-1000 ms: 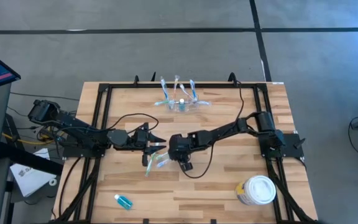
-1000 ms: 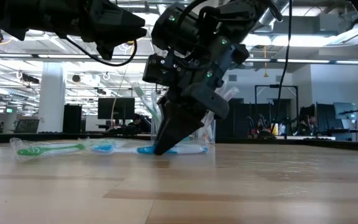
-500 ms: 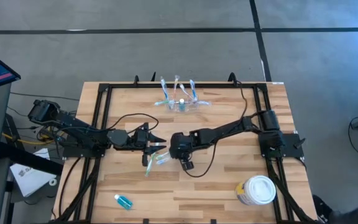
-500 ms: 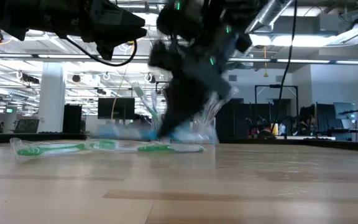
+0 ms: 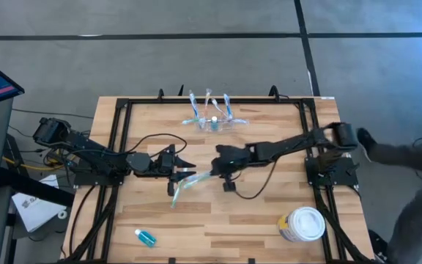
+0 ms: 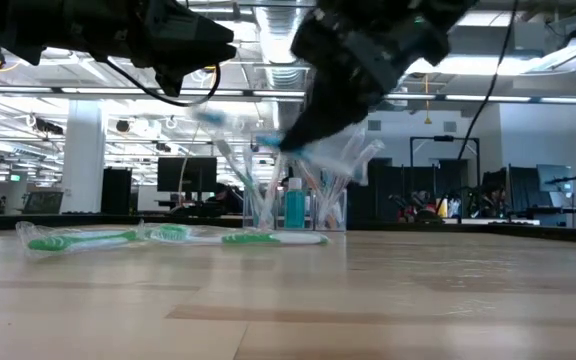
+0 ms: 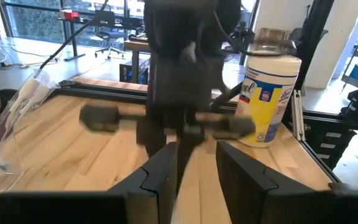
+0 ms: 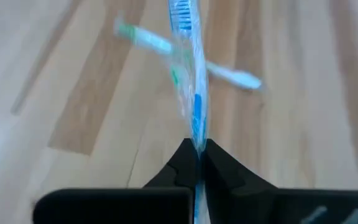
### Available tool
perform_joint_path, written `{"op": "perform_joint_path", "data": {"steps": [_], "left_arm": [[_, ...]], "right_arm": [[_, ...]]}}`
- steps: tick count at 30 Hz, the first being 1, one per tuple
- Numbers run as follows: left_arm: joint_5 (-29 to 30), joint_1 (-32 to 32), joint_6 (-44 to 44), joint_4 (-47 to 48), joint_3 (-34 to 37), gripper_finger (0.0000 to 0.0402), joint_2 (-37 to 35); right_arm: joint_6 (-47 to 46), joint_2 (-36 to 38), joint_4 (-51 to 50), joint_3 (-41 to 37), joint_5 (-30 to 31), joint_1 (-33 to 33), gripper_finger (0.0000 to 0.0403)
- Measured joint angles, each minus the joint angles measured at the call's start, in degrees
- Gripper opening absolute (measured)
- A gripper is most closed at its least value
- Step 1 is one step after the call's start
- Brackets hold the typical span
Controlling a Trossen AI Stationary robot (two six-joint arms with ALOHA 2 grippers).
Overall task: Pick & Place toothbrushing station
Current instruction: Put the blue toothbrush into the transparent organizer
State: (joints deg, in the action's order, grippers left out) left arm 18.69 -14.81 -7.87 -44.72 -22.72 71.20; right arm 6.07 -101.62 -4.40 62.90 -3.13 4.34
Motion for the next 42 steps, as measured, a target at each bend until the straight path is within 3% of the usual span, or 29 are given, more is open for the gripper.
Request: {"op": "perform_joint_path", "data": {"steps": [15, 21, 35, 42], "left_arm": [[1.4, 0.01, 0.12, -0.55, 0.0, 0.0106, -0.02], [3.93, 0.3, 0.12, -2.19, 0.0, 0.0106, -0.02], [3.89, 4.92, 3.57, -12.15, 0.0, 0.0108, -0.02], [2.3, 5.84, 5.76, -14.21, -0.98, 0.0151, 0.04]], "right_arm": [[-4.07, 17.82, 24.39, -19.72, 3.19, -1.1, 0.0], [-4.16, 19.51, 30.11, -20.86, 3.22, -1.14, 0.0], [-4.05, 19.58, 40.51, -20.86, 3.08, -1.09, 0.0002], [-4.04, 19.58, 41.12, -20.79, 2.99, -1.12, 0.0002]]}}
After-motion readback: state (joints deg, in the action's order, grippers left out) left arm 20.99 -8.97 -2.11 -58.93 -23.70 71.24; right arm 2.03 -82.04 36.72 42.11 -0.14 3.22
